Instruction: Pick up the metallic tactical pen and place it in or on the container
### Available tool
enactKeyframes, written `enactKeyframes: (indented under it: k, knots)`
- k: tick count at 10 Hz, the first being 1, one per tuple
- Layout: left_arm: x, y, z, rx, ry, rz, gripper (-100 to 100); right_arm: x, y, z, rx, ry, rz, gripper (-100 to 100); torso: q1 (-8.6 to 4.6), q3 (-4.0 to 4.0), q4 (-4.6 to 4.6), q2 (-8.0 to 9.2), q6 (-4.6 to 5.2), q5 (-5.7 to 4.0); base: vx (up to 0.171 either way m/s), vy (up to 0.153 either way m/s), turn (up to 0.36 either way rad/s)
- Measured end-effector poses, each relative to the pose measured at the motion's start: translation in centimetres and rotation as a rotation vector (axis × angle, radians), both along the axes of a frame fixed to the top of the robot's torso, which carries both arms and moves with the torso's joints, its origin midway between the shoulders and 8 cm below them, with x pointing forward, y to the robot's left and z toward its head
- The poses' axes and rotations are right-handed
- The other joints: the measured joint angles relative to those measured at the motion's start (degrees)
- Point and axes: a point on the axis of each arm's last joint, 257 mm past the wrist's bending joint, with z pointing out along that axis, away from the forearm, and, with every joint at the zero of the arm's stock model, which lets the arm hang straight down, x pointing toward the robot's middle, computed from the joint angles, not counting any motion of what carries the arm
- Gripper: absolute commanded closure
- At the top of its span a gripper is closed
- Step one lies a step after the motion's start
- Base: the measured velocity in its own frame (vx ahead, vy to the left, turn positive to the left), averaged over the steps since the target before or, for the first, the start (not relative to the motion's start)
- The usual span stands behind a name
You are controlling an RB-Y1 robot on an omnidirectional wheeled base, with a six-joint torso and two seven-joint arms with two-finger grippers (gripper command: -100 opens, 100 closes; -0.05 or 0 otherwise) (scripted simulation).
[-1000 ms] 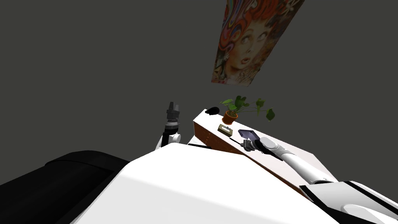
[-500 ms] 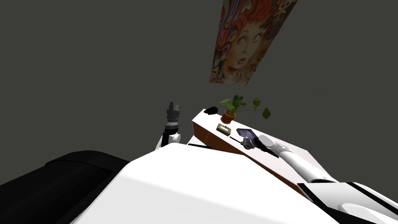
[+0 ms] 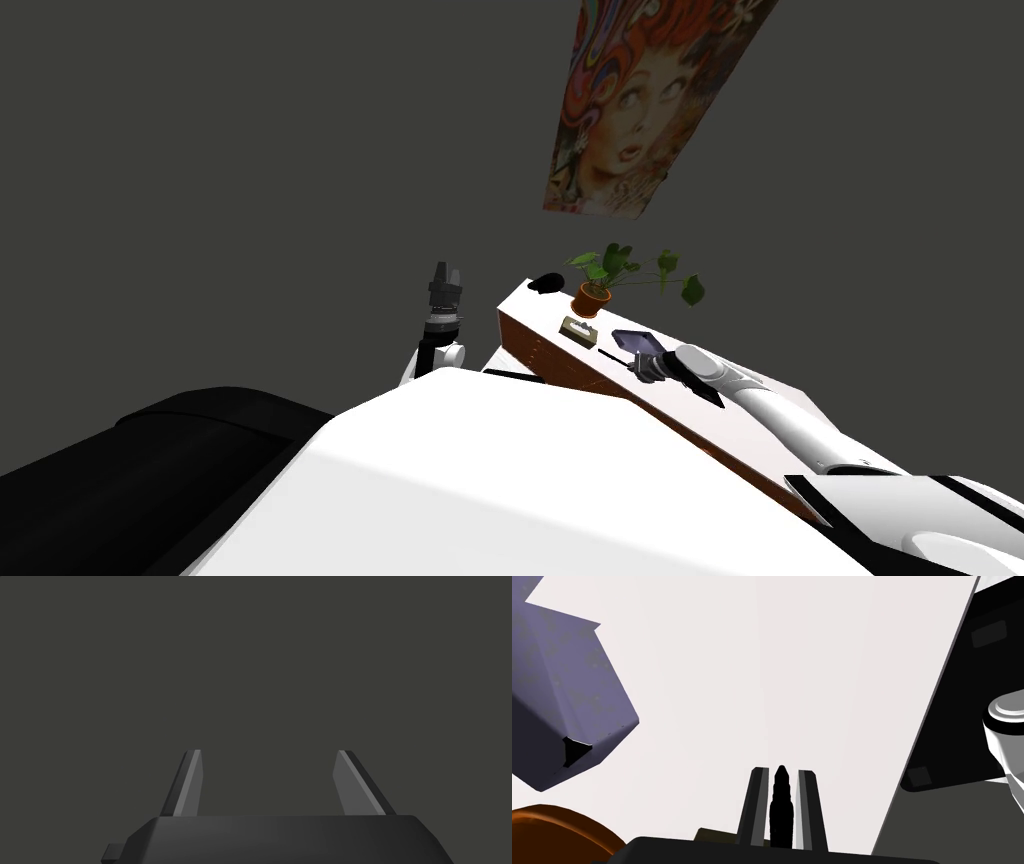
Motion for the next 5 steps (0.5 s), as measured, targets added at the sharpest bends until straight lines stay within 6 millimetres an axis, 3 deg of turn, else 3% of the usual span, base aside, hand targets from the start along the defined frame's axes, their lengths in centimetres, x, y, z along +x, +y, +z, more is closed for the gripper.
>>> enactKeyframes:
  k: [5]
  knots:
    - [0.0, 0.0, 0.0, 0.000, 0.000, 0.000, 0, 1.4, -4.7, 4.1, -0.091, -0.029, -0.075, 100, -0.06, -0.05, 0.00, -0.12, 0.01, -0.02, -0.048, 0.015, 0.092]
